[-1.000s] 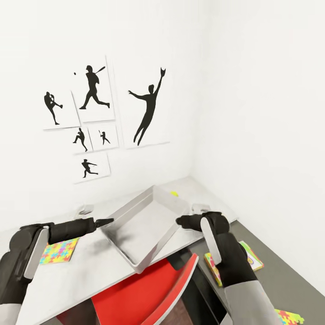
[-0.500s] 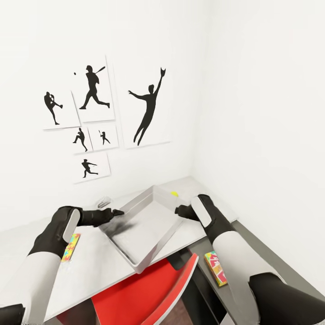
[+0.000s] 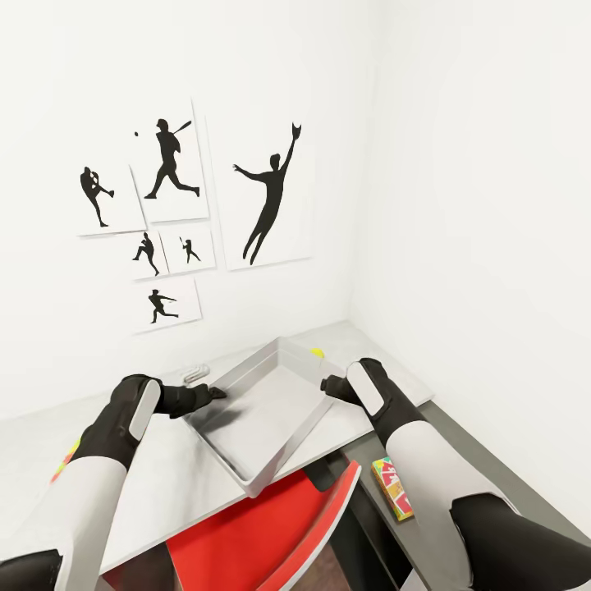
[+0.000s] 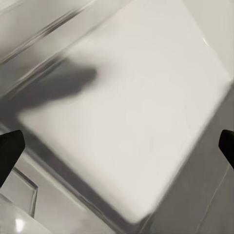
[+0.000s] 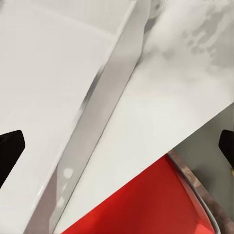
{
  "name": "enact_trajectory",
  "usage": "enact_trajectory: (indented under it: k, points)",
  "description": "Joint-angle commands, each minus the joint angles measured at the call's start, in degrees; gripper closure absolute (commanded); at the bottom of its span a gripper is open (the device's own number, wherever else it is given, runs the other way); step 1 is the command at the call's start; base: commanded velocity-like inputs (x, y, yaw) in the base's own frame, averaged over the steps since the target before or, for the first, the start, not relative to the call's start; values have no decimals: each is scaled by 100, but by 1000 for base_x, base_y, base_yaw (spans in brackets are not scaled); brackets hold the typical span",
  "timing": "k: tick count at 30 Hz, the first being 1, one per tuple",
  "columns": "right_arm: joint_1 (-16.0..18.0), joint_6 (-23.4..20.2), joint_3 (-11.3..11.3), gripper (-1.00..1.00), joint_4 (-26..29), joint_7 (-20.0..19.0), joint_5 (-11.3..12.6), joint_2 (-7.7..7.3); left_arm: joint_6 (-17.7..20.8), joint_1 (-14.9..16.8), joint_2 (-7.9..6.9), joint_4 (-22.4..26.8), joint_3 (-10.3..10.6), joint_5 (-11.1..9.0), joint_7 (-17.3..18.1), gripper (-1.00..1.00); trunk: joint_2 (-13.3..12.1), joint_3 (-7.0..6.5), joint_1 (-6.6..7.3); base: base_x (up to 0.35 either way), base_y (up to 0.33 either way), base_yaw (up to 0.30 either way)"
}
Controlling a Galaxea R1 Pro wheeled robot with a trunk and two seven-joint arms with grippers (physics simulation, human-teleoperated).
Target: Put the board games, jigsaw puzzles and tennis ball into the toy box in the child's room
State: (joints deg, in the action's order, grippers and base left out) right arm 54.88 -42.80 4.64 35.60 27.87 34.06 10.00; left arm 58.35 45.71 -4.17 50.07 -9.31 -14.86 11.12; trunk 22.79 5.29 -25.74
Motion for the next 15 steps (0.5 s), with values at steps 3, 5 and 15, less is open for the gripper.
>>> enact_trajectory:
  k: [3, 5, 15]
  points:
    - [5, -7, 17, -100, 7, 82, 52, 0, 25, 4, -1, 0, -17, 34, 34, -100, 13, 13, -4, 0, 0, 0]
    - [5, -8, 17, -100, 8, 93, 52, 0, 22, 6, -3, -3, -19, 35, 32, -100, 13, 13, -4, 0, 0, 0]
    - [-13, -57, 26, -100, 36, 92, 75, 0, 21, 2, -45, -6, -49, 27, 38, -100, 13, 13, -4, 0, 0, 0]
